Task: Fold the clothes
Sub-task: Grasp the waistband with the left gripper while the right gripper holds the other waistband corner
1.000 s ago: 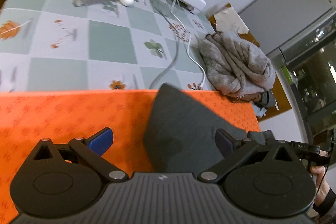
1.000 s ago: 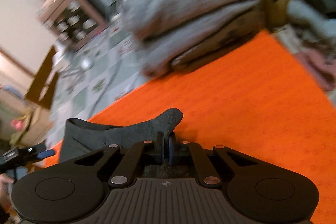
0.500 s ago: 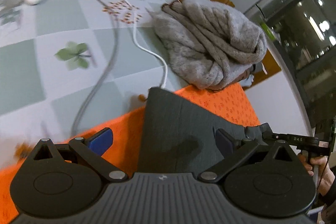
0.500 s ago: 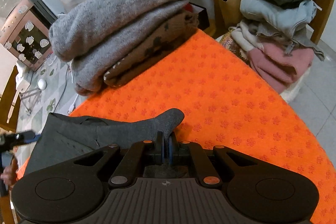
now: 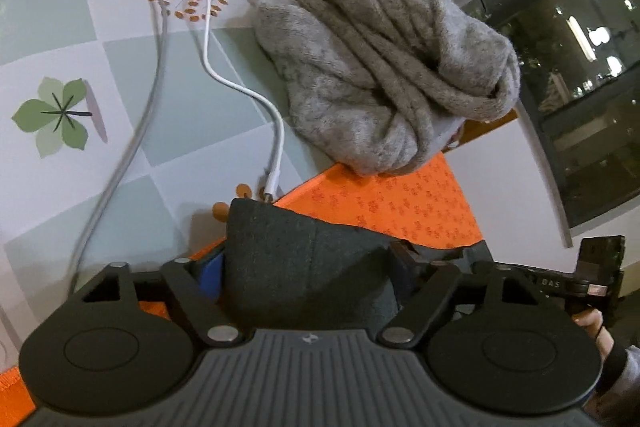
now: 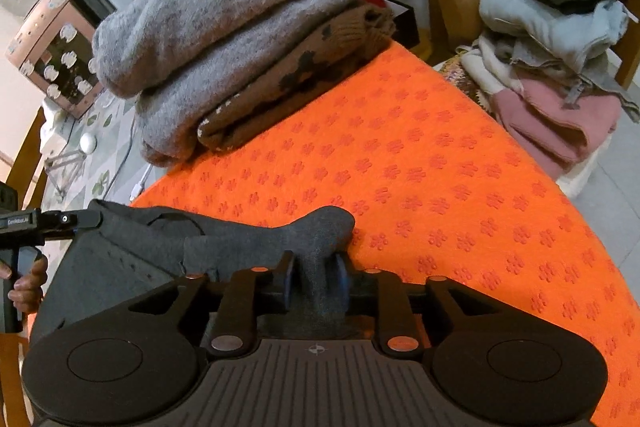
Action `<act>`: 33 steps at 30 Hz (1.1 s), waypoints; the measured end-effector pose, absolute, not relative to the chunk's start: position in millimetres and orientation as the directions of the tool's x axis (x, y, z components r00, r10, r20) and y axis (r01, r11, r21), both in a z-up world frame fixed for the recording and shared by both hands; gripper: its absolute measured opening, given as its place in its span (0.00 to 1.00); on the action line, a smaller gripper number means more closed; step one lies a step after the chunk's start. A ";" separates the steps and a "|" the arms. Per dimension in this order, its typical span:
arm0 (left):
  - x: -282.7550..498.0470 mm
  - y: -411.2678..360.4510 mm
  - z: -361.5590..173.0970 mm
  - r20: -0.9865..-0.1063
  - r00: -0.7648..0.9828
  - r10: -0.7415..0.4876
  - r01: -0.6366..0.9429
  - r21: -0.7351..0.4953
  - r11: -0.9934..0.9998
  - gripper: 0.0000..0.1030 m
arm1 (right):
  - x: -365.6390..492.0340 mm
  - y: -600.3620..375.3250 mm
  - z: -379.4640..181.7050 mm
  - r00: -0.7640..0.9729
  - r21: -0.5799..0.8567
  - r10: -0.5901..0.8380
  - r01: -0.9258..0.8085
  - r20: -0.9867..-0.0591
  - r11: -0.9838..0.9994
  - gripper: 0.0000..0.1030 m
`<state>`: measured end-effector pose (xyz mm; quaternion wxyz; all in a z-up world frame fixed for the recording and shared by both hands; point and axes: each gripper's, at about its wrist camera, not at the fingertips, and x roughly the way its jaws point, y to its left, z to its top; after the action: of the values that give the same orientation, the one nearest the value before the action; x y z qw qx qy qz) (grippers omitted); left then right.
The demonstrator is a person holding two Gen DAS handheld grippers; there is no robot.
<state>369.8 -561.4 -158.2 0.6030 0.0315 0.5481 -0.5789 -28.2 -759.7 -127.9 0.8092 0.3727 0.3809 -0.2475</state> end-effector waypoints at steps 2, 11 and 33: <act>369.0 -554.8 -155.5 -0.695 -0.251 -0.674 0.725 -0.596 0.345 0.55 | -26.9 -761.3 -130.9 0.594 0.424 -0.102 0.675 -0.798 0.604 0.37; 348.6 -522.9 -109.5 -0.670 -0.119 -0.733 0.746 -0.547 0.380 0.13 | -26.5 -764.9 -116.3 0.658 0.506 -0.044 0.617 -0.751 0.603 0.07; 152.2 -371.6 114.6 -0.336 0.554 -0.762 0.725 -0.255 0.640 0.12 | -81.7 -693.1 136.6 0.907 0.404 -0.094 0.273 -0.410 0.873 0.06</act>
<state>152.2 -371.6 114.6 0.8804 -0.0434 0.2119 -0.4221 -81.7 -693.1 136.6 0.9485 0.2325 0.1923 -0.0968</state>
